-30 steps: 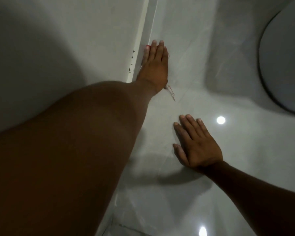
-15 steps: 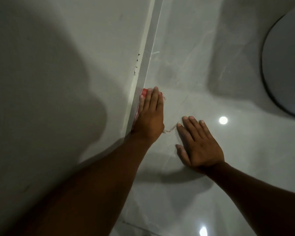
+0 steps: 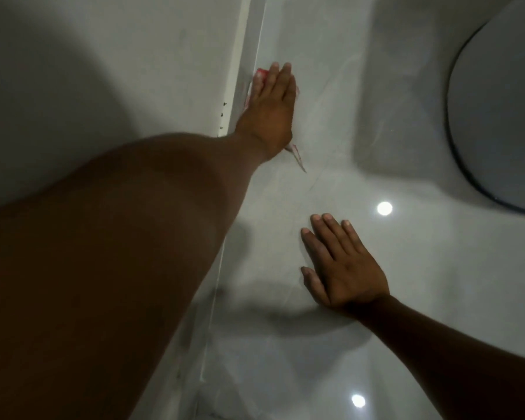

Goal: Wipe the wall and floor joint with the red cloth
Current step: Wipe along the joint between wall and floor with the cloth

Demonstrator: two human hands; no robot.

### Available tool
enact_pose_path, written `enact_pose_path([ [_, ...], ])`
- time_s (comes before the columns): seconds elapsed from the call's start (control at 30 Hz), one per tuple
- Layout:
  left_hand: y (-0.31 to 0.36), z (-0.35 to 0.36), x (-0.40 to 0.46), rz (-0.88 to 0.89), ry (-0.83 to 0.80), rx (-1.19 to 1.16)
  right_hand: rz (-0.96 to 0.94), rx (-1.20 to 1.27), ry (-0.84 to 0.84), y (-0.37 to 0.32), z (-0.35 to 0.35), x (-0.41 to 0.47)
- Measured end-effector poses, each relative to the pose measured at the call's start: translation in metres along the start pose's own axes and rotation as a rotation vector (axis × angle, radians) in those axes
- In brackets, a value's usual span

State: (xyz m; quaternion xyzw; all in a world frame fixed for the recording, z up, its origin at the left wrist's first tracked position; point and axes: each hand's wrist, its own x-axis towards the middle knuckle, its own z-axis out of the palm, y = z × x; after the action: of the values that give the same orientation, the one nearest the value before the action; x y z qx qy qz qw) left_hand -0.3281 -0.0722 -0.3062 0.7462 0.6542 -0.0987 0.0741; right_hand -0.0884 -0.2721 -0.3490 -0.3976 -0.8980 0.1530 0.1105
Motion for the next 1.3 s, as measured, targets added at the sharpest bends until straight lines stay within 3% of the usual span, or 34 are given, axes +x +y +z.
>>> enact_pose_path([
  [0.1,0.004,-0.001,0.002,-0.143,0.009,-0.061,0.002,0.004,-0.002,0.001,0.001,0.000],
  [0.37,0.018,0.014,-0.055,-0.174,0.000,0.015,0.006,0.012,-0.038,-0.002,0.001,-0.001],
  [0.43,0.029,0.023,-0.088,-0.165,-0.035,0.047,0.010,0.003,-0.044,0.000,0.001,0.000],
  [0.57,0.055,0.055,-0.192,-0.228,0.123,-0.105,0.005,-0.015,-0.065,0.002,0.000,0.001],
  [0.73,0.089,0.088,-0.323,-0.274,0.138,-0.126,-0.011,0.005,-0.038,-0.002,-0.003,0.000],
  [1.0,0.064,0.079,-0.254,-0.165,0.276,-0.174,-0.027,0.015,-0.035,-0.002,-0.002,-0.002],
  [1.13,0.049,0.058,-0.206,-0.166,0.202,-0.253,0.011,0.006,-0.128,-0.001,-0.006,0.000],
  [1.3,0.077,0.071,-0.299,-0.203,0.127,-0.219,-0.009,0.043,-0.086,-0.003,-0.008,-0.001],
])
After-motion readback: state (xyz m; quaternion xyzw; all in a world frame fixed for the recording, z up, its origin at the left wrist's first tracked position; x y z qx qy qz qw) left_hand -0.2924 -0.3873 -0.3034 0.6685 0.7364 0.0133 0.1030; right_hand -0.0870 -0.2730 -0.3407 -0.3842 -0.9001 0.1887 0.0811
